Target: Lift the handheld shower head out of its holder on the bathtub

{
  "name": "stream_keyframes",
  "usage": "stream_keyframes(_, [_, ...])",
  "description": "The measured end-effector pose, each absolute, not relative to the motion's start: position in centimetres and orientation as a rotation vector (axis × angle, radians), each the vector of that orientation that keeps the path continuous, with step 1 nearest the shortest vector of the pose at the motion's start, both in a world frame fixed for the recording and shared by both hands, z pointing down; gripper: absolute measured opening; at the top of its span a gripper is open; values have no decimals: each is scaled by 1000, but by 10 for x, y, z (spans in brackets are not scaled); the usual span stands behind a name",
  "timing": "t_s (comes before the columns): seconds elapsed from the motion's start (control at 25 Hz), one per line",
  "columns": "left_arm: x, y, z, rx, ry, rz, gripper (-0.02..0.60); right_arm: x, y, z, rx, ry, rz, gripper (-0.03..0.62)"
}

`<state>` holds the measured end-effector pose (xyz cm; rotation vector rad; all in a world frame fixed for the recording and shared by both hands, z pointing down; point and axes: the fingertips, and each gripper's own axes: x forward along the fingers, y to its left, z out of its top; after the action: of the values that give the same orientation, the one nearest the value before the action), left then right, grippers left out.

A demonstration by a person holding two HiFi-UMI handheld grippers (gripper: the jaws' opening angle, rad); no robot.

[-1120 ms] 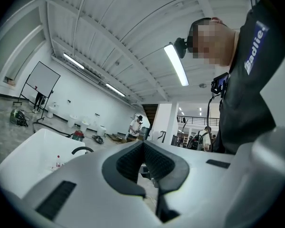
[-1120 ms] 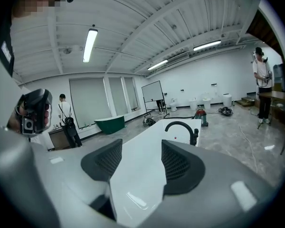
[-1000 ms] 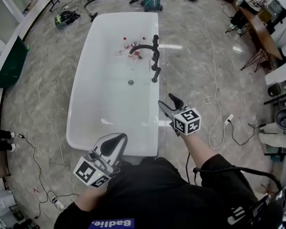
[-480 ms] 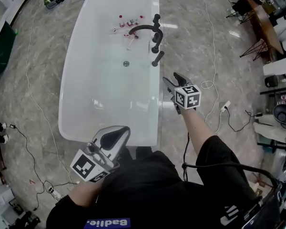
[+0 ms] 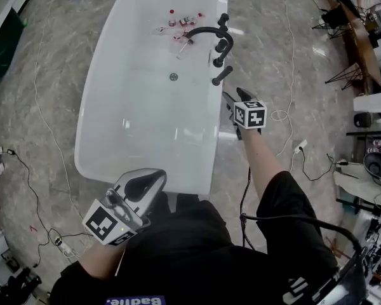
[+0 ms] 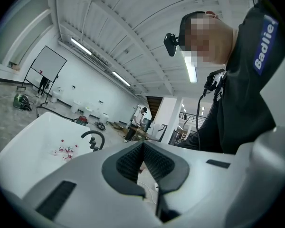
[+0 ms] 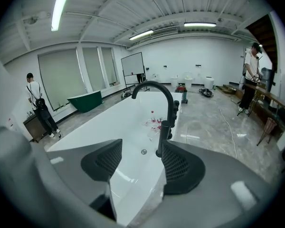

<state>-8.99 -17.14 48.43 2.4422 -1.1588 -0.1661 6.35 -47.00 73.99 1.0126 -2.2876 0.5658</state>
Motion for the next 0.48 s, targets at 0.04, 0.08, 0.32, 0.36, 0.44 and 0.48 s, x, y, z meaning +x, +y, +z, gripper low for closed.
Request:
stream_keyframes(0.04, [-92, -170, 488, 2436, -1164, -164, -6, 62, -474, 745, 1010, -2277, 563, 227])
stream_keyframes(0.08, [-94, -169, 491, 2431, -1167, -161, -6, 61, -478, 750, 1010, -2268, 561, 227])
stream_keyframes(0.32, [-106, -167, 510, 2390, -1201, -155, -6, 56, -501, 781, 1004, -2208, 533, 227])
stream_keyframes(0.36, [-108, -169, 513, 2385, -1205, -157, -6, 54, -505, 786, 1003, -2202, 534, 227])
stream_keyframes(0.44, [-112, -171, 517, 2376, -1210, -160, -6, 51, -512, 797, 1007, -2192, 550, 227])
stream_keyframes(0.48, [-113, -171, 518, 2372, -1210, -164, -6, 50, -516, 801, 1013, -2188, 567, 227])
